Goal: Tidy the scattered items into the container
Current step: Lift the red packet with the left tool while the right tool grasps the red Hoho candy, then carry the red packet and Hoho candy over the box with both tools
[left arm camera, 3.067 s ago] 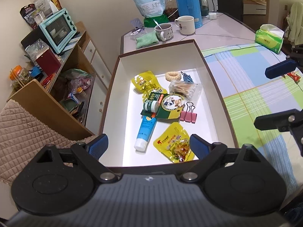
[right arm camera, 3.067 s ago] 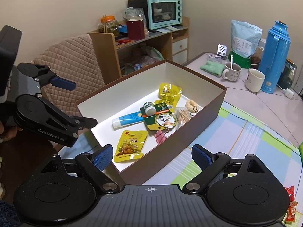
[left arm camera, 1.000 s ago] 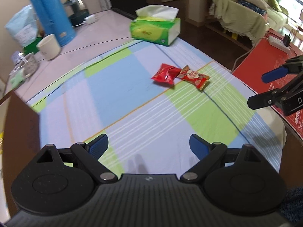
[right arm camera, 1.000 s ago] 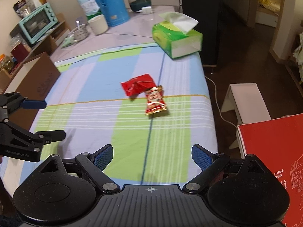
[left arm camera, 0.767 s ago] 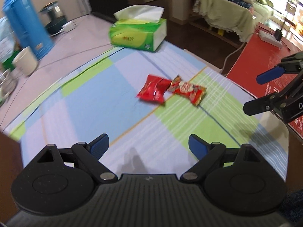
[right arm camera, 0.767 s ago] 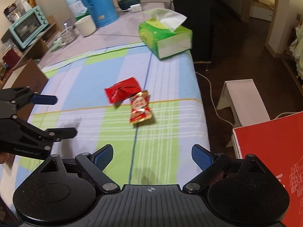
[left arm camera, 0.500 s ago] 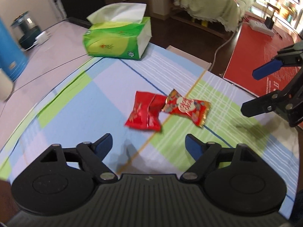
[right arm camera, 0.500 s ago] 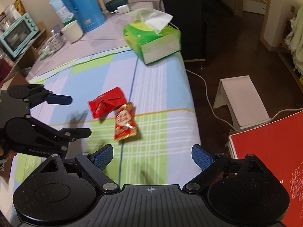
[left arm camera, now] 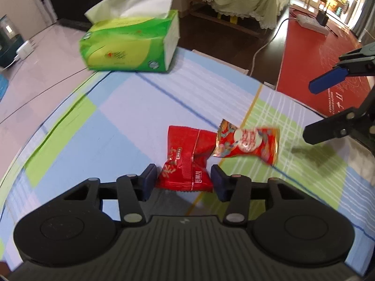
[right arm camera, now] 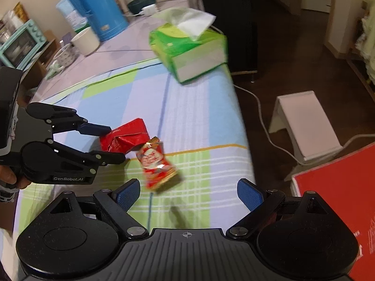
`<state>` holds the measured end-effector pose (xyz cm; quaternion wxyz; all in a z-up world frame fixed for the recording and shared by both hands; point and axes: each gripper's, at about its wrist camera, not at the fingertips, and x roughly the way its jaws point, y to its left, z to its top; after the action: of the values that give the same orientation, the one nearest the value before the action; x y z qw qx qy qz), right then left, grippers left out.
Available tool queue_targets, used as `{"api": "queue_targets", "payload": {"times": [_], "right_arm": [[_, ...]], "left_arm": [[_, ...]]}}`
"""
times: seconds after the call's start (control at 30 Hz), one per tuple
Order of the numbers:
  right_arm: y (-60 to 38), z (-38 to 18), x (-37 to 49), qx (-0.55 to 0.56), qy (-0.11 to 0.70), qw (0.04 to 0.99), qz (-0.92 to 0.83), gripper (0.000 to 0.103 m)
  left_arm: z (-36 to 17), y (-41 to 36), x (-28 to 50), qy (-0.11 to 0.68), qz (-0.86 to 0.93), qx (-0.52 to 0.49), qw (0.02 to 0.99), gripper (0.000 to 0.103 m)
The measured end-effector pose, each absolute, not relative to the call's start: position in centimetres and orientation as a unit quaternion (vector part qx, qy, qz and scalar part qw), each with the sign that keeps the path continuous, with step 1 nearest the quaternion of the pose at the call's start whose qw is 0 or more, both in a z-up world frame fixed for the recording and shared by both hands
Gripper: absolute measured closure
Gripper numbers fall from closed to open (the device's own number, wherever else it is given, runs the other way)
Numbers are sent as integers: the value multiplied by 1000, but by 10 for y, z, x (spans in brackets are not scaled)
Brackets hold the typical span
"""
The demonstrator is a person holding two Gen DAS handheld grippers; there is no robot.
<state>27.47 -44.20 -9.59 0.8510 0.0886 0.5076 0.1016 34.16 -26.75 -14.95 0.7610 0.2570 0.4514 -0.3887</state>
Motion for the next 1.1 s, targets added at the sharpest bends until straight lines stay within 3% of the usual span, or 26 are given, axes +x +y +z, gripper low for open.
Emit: {"api": "queue_targets", "payload": {"times": [0.4,0.47,0.5,0.67,0.7,0.73,1.07,1.1], "right_arm": [[-391,-125,295,-27,487,855,175,11],[-389,-130,298,-34,488,854,179,27],[-388,-134,300,-36,491,852,180,40],[-381,-139,301,-66,487,852,181,43],[-379,-139,300,-76,485,852,180,66],[-376,-138,298,-88,486,850,180,71],[-374,-116,253,-21,491,846,210,71],[-374,-113,249,-11,489,846,211,71]], "left_arm": [[-111,-189,294,470,-292,200,809,58],[-104,-179,286,469,-278,189,817,58],[-101,-174,282,468,-271,183,821,58],[-96,-155,264,476,-245,178,826,58],[-96,-153,260,477,-242,179,826,58],[-96,-151,256,478,-239,180,826,58],[-95,-131,215,487,-220,179,826,60],[-93,-128,212,489,-219,176,826,71]]}}
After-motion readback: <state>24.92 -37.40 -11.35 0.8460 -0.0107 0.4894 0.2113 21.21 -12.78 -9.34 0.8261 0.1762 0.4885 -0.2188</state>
